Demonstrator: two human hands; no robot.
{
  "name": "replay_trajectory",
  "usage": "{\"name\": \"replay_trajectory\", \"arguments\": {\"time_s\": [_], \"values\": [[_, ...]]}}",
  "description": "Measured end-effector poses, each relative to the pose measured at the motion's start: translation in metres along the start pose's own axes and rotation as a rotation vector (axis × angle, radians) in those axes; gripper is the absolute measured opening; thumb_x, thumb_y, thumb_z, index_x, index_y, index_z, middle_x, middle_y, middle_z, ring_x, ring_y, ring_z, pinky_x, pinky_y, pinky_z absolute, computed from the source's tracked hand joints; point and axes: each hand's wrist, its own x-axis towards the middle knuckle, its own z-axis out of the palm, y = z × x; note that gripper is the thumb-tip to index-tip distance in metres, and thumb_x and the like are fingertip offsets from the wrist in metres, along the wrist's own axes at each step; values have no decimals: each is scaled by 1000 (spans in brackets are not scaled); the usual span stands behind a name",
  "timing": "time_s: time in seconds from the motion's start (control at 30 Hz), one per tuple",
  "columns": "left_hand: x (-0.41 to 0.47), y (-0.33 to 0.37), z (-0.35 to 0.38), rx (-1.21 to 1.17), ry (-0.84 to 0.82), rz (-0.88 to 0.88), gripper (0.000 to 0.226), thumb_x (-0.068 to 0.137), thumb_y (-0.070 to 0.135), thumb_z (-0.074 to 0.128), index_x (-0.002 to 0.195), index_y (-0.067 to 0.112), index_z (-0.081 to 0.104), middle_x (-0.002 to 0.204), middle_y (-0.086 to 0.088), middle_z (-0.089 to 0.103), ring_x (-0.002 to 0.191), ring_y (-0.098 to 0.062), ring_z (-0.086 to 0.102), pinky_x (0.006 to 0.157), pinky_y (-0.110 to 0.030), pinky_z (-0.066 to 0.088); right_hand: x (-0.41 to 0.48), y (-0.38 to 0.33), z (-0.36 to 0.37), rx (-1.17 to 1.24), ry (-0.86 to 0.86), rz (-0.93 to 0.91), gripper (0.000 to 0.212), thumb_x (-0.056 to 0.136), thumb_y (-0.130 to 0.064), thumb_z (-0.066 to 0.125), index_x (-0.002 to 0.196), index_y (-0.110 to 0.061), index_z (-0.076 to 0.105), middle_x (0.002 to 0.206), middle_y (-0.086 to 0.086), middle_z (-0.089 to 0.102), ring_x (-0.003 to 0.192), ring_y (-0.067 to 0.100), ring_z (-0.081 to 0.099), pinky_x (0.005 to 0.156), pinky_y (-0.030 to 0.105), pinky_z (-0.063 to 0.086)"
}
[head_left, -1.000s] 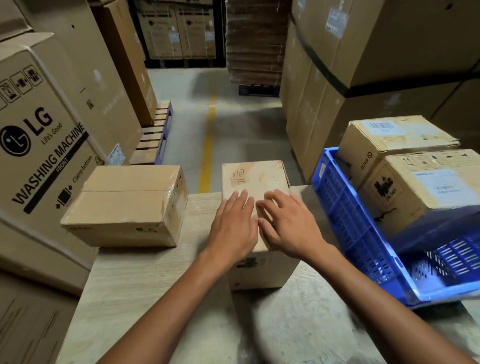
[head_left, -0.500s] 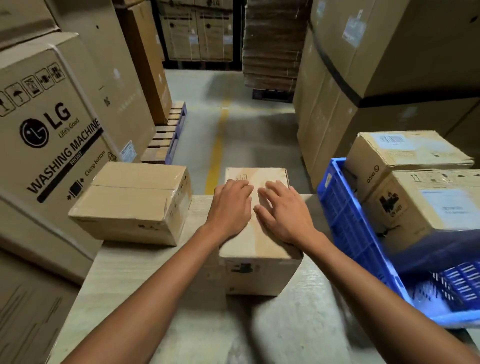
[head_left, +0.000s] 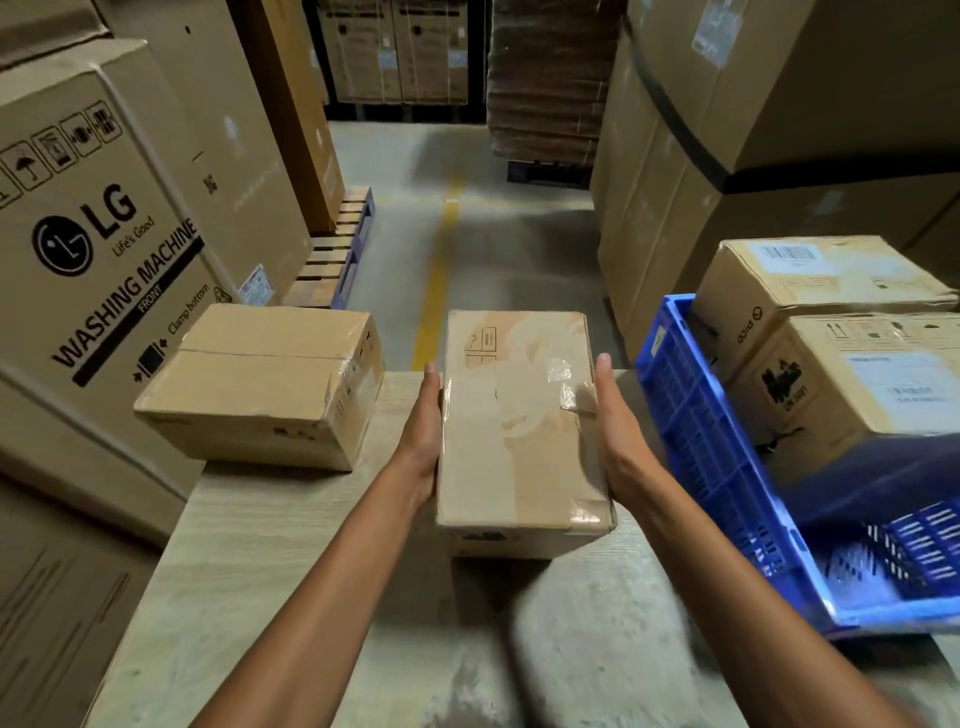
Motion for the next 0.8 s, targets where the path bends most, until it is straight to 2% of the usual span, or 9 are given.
{"name": "replay_trajectory", "arguments": {"time_s": [0.07, 0.13, 0.2, 0.27, 0.33, 0.47, 0.63, 0.73, 0.8], "values": [[-5, -1, -3, -59, -15, 74, 68, 100, 65, 22, 133, 20, 61, 118, -14, 71, 107, -35, 69, 85, -45, 58, -7, 2, 1, 54, 12, -83, 57, 101, -64, 24, 114, -30, 68, 110, 3, 75, 106, 25, 71, 103, 49, 50], [-7, -5, -10, -140, 0, 129, 72, 98, 66, 25, 132, 15, 62, 124, -19, 68, 113, -39, 65, 94, -52, 54, -10, 8, 4, 113, 57, -151, 63, 96, -71, 28, 126, -28, 63, 120, 2, 72, 114, 25, 67, 105, 50, 49], [-8, -9, -19, -237, 66, 174, 71, 99, 65, 28, 125, 11, 66, 121, -20, 68, 115, -40, 62, 95, -51, 51, -9, 20, 6, 171, 110, -143, 77, 89, -79, 31, 131, -23, 62, 129, 4, 67, 124, 26, 61, 109, 54, 44], [-8, -16, -31, -299, 125, 168, 68, 100, 64, 31, 126, 10, 64, 116, -17, 69, 114, -36, 62, 94, -48, 52, -7, 37, 7, 226, 146, -79, 82, 83, -84, 32, 123, -21, 67, 129, 5, 67, 127, 25, 58, 112, 56, 40], [-10, -30, -39, -304, 132, 116, 69, 98, 63, 32, 132, 10, 59, 123, -18, 67, 117, -34, 62, 99, -48, 50, -6, 60, 6, 252, 141, -17, 80, 80, -89, 37, 110, -23, 72, 124, 7, 70, 124, 27, 60, 111, 57, 41], [-18, -67, -46, -242, 102, 36, 63, 103, 55, 27, 125, 5, 61, 114, -18, 70, 112, -36, 63, 90, -42, 54, -13, 106, 3, 265, 122, 106, 76, 82, -78, 39, 99, -11, 70, 106, 16, 73, 105, 33, 64, 106, 55, 45], [-17, -78, -52, -198, 84, -36, 68, 104, 56, 24, 134, 3, 56, 117, -21, 67, 113, -39, 60, 96, -46, 50, -14, 126, 3, 169, 126, 169, 84, 88, -80, 37, 113, -7, 72, 115, 19, 72, 119, 43, 61, 110, 59, 42], [-9, -60, -50, -94, 134, -62, 72, 101, 64, 23, 122, 8, 64, 108, -18, 72, 98, -33, 68, 83, -42, 56, -3, 110, 0, 87, 137, 172, 74, 99, -70, 28, 119, -12, 70, 116, 13, 72, 119, 36, 62, 104, 53, 47], [12, -47, -50, -47, 254, -91, 74, 96, 72, 29, 124, 12, 61, 114, -17, 70, 103, -31, 68, 85, -42, 56, 9, 94, -2, 48, 148, 173, 70, 100, -68, 24, 128, -17, 64, 126, 8, 67, 123, 28, 58, 108, 54, 42]]}}
